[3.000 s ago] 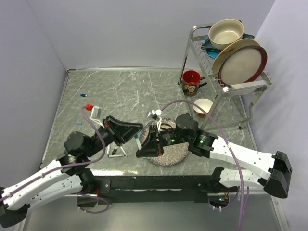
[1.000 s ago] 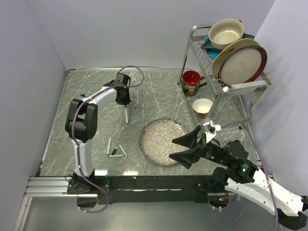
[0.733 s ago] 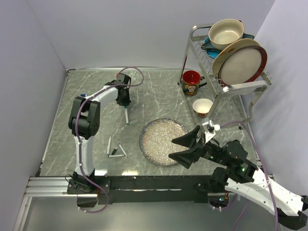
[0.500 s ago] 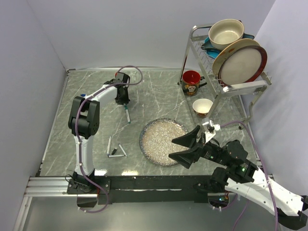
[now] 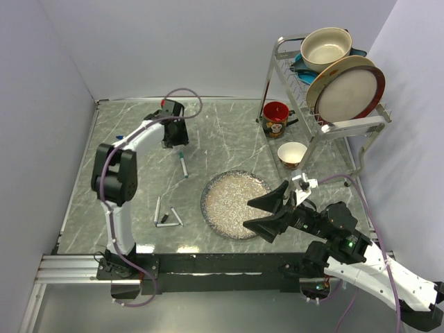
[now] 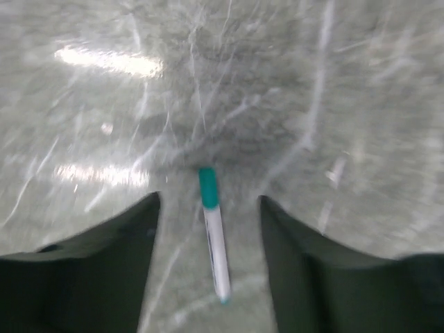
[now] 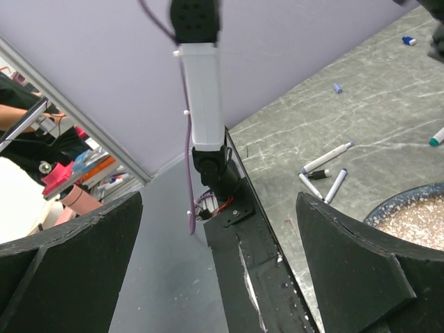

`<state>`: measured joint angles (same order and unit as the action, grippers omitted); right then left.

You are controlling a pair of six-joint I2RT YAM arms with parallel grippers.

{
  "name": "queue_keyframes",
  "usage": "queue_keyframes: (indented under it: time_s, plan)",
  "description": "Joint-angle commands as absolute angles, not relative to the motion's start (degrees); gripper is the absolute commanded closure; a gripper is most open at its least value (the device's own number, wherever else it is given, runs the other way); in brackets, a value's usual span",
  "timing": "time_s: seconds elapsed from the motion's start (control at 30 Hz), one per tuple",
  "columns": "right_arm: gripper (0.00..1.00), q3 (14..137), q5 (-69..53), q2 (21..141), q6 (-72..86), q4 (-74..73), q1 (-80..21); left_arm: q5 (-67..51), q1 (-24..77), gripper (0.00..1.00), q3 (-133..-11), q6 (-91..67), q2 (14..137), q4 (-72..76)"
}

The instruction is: Insert the pens into the pen caps

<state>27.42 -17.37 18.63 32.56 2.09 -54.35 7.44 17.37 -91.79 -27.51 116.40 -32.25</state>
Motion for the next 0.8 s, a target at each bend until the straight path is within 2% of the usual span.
queue_keyframes:
  time_s: [0.0, 0.1, 0.37, 0.47, 0.63, 0.77]
  plan:
    - [0.01, 28.22, -15.74, 19.16, 33.05, 4.39, -54.40, 7.92, 15.22, 0.32, -86.60, -38.72, 103.64, -32.34]
    - [0.01, 27.60, -15.20, 19.51, 33.31, 4.92, -54.49, 6.41, 13.37, 0.34, -80.36, -44.89, 97.23, -32.96]
    - [0.01, 26.55, -14.68, 18.81, 33.48, 5.01, -54.49, 16.77, 12.05, 0.40, -62.86, -58.43, 83.60, -38.21]
    - [0.01, 26.02, -15.73, 19.25, 34.19, 6.32, -54.49, 21.60, 10.03, 0.41, -61.70, -57.31, 82.88, -39.90]
    - [0.01, 24.44, -17.75, 19.95, 35.77, 9.40, -54.41, 20.92, 1.69, 0.43, -62.14, -58.62, 82.71, -36.93]
    - [0.01, 23.99, -17.93, 19.69, 35.77, 9.67, -54.41, 25.48, -3.16, 0.43, -66.17, -64.06, 83.58, -38.93]
